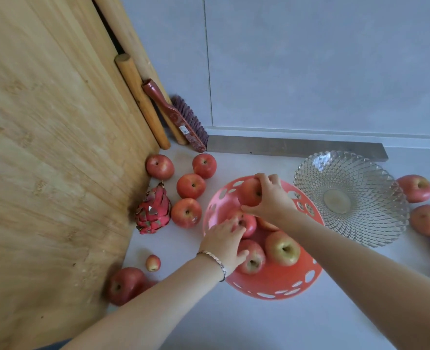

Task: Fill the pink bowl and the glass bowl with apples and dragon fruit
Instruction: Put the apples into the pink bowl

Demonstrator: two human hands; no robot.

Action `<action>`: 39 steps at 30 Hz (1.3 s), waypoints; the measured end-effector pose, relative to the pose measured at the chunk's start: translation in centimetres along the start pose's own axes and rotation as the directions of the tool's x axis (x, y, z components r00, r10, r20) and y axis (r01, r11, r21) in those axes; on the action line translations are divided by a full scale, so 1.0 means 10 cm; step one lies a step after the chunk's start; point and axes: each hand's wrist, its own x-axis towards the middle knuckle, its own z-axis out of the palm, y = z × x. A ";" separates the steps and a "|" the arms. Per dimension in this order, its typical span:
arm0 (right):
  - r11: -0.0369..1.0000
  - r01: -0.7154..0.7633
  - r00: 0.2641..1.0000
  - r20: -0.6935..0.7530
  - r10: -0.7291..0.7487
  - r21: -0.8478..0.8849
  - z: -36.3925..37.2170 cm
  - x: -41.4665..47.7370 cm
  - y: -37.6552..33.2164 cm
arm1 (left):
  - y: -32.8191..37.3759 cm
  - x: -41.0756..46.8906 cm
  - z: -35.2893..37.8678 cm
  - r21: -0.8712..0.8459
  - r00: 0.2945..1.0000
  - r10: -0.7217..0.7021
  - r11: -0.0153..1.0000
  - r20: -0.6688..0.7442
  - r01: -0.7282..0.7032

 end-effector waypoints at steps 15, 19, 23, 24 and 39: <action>0.999 -0.026 1.000 0.009 0.026 -0.040 0.05 -0.13 0.03 | -0.11 0.10 0.04 0.125 0.987 0.094 0.989 -0.133 -0.077; 0.997 0.067 0.996 -0.057 -0.065 0.042 -0.06 -0.29 -0.04 | -0.46 0.07 -0.25 -0.002 0.822 0.051 0.998 -0.567 -0.063; 0.988 0.150 0.988 -0.031 -0.149 0.034 -0.17 -0.46 -0.12 | -0.87 0.12 -0.40 0.136 0.939 -0.326 0.931 -0.113 0.339; 0.985 0.165 0.986 -0.024 -0.164 0.044 -0.18 -0.50 -0.14 | -0.91 0.14 -0.37 0.211 0.933 -0.357 0.910 -0.036 0.356; 0.946 0.200 0.968 0.203 -0.149 -0.255 0.24 -0.84 0.21 | -0.34 -0.31 -0.56 -0.313 0.806 -0.282 0.941 -0.521 0.127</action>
